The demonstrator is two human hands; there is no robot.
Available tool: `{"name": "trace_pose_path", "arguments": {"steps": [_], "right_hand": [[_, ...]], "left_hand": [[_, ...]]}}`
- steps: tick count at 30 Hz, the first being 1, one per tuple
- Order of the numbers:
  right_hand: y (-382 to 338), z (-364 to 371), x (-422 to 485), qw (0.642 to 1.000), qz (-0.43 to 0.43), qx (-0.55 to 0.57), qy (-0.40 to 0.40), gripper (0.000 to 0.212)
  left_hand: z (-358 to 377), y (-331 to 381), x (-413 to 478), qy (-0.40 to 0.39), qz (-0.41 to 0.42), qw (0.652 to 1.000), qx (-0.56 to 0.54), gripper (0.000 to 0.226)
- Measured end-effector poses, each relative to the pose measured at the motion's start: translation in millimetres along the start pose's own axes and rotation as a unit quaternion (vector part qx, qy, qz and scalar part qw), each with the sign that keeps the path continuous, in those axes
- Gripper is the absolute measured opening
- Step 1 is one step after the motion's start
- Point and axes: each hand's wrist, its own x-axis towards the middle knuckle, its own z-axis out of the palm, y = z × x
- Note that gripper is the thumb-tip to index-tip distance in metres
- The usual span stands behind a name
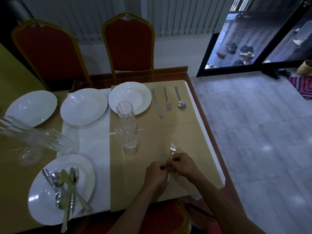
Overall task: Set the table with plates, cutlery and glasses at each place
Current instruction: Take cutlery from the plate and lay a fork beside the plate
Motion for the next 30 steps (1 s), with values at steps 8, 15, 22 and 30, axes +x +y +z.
{"name": "trace_pose_path", "arguments": {"steps": [8, 15, 22, 30], "right_hand": [[8.9, -12.4, 26.8, 0.991, -0.036, -0.126, -0.023, 0.022], [8.4, -13.4, 28.2, 0.979, -0.063, -0.190, -0.026, 0.018], [27.3, -15.5, 17.6, 0.983, -0.074, -0.166, -0.033, 0.035], [30.7, -16.8, 12.1, 0.984, -0.059, -0.163, -0.027, 0.032]], "left_hand": [[28.0, 1.8, 6.9, 0.020, 0.020, 0.996, 0.087, 0.019], [42.7, 4.8, 9.1, 0.066, -0.007, 0.990, 0.129, 0.014], [52.3, 0.5, 4.6, 0.073, 0.019, 0.970, 0.231, 0.029], [61.4, -2.1, -6.1, 0.076, 0.035, 0.966, 0.244, 0.030]]}}
